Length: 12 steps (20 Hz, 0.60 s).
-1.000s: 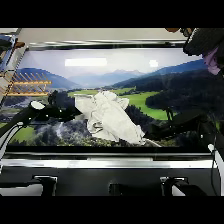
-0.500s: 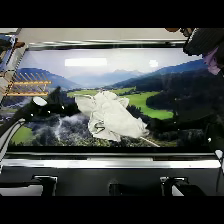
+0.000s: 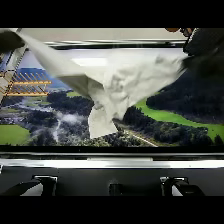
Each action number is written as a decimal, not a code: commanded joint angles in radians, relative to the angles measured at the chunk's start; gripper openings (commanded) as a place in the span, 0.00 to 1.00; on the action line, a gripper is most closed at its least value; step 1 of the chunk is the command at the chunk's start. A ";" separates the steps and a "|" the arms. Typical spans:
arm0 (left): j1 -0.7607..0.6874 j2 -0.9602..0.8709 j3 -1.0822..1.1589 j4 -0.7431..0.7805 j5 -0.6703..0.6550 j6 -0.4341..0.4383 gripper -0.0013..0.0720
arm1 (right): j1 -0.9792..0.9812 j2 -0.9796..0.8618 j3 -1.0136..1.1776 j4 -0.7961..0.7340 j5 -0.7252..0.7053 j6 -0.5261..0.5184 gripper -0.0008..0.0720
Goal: Fold the clothes and pants, and hang the long-sleeved shirts on hangers.
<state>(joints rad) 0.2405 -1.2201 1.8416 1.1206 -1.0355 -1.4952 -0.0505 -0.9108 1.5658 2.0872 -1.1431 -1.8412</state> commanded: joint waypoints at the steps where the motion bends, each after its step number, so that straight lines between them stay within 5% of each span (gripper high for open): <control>1: 0.028 0.134 0.237 0.248 -0.021 -0.146 0.04 | 0.001 0.062 0.250 -0.080 0.007 -0.013 0.06; 6: 0.060 0.343 0.204 0.419 -0.023 -0.331 0.04 | 0.001 0.214 0.329 -0.256 0.064 0.126 0.06; 9: 0.060 0.371 0.203 0.436 -0.023 -0.349 0.04 | 0.001 0.251 0.329 -0.354 0.137 0.276 0.06; 12: 0.059 0.332 0.203 0.433 -0.023 -0.348 0.04 | 0.001 0.210 0.329 -0.356 0.132 0.305 0.06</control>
<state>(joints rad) 0.2977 -0.8814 2.0418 1.5242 -1.0580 -1.8179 -0.0505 -0.6899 1.8866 1.7832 -1.0348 -1.6142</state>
